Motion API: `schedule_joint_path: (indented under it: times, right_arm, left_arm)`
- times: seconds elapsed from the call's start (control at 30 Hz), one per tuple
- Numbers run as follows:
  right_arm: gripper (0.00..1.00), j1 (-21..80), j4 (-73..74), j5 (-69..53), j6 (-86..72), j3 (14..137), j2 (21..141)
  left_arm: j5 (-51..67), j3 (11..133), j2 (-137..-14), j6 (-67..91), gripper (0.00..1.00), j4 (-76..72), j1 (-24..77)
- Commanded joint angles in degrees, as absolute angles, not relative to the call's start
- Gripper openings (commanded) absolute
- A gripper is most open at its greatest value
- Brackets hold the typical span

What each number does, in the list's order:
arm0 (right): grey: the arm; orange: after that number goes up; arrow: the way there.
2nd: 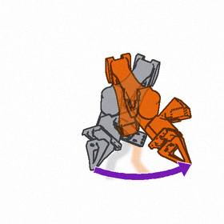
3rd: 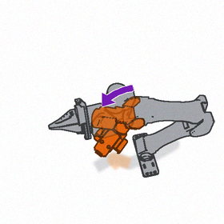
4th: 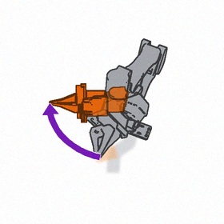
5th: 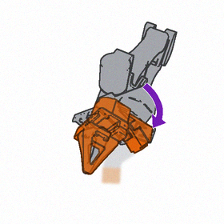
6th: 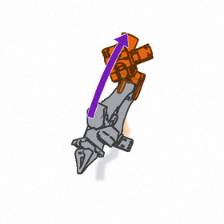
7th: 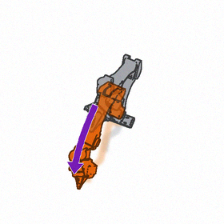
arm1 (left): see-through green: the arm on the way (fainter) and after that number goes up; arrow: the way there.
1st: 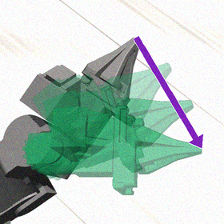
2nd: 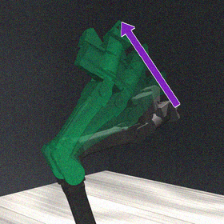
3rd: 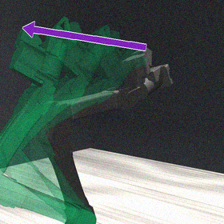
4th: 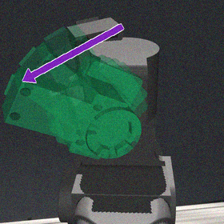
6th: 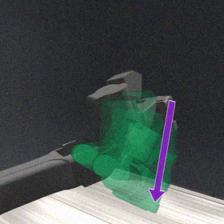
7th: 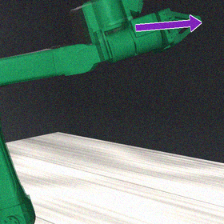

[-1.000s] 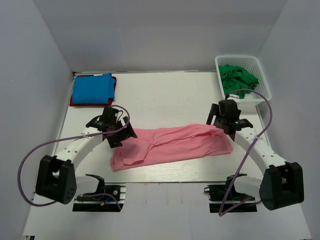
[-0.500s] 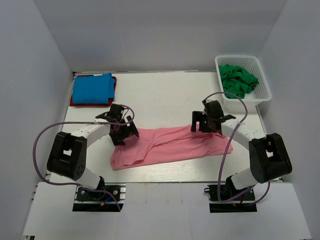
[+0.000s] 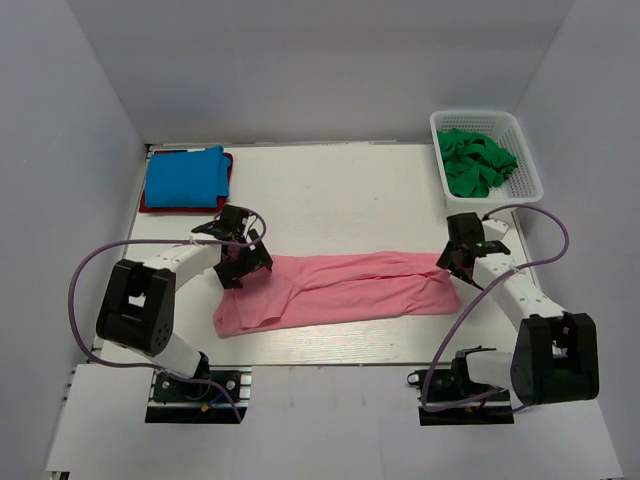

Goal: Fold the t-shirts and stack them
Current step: Fold the other side of the tshirt into a rectangle

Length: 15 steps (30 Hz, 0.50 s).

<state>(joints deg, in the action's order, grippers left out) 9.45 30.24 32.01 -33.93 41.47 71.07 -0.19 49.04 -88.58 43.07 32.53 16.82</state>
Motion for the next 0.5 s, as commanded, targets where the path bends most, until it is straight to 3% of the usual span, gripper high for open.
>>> schedule_joint_path:
  times: [0.0,0.17,0.47]
  right_arm:
    - [0.90,7.6,35.1,35.2,-39.3,42.9,70.7]
    - [0.77,6.3,29.3,23.7,-37.3,42.4,64.2]
    - [0.75,3.0,32.4,7.0,-45.3,43.2,68.0]
  left_arm:
    - [-6.9,47.1,-91.4,41.7,1.00,34.9,15.7]
    - [-6.2,49.1,-91.9,41.1,1.00,34.3,15.7]
    - [-4.3,49.1,-90.9,40.6,1.00,33.7,15.7]
